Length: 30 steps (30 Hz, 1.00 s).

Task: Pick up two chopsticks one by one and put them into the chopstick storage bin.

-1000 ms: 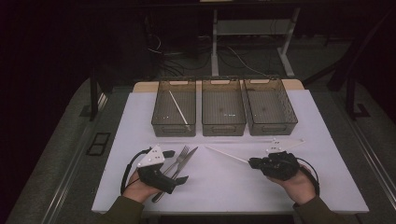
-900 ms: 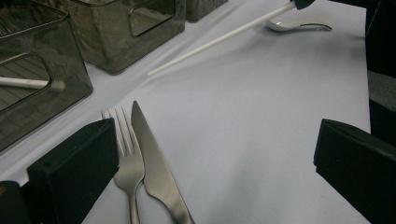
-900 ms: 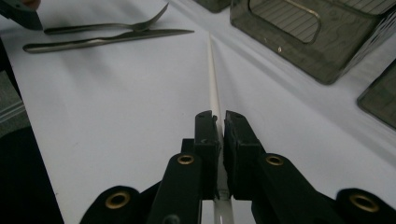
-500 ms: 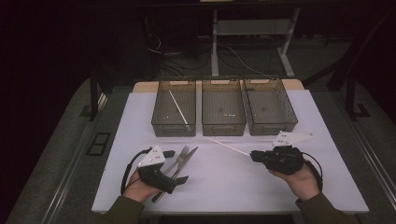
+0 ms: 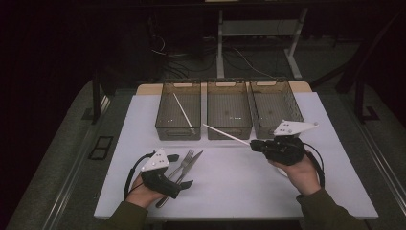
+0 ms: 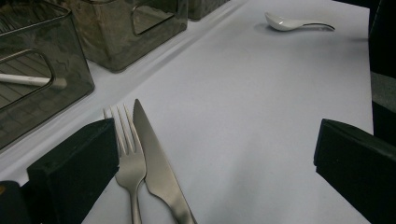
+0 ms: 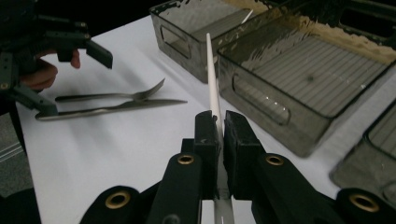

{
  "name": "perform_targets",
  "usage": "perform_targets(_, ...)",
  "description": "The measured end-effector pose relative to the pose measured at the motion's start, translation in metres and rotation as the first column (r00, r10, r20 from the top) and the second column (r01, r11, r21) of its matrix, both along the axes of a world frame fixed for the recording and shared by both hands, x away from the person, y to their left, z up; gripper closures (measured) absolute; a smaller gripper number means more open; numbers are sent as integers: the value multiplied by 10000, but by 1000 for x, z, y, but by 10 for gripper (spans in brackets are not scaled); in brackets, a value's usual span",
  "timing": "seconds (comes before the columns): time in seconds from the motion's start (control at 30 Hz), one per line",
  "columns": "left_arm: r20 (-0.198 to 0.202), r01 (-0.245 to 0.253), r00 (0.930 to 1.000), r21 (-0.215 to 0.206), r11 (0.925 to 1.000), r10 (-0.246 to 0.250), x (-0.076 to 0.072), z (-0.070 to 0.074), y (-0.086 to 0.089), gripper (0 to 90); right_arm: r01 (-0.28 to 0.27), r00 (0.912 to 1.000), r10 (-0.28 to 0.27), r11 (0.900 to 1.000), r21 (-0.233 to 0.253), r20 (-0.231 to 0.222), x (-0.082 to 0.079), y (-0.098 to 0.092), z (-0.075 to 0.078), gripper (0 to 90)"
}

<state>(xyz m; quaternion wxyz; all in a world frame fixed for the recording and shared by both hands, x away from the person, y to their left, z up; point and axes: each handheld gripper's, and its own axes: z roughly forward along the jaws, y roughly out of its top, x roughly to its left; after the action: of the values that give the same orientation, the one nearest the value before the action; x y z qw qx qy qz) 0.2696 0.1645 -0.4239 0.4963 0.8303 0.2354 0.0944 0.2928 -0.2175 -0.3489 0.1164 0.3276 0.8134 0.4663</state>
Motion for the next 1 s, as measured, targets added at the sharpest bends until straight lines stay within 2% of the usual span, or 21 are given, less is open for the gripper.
perform_targets(0.3, 33, -15, 10000, -70, 10000, 15, -1, 0, 0, 0, 240, 9995, -241, 9997, 51, 193, 21, 23, 7, 842)
perform_targets(1.0, -27, 12, 10000, -178, 9998, -13, -1, 1, 0, 0, 842, 9964, -841, 9962, -227, 82, 85, 77, 20, 842)
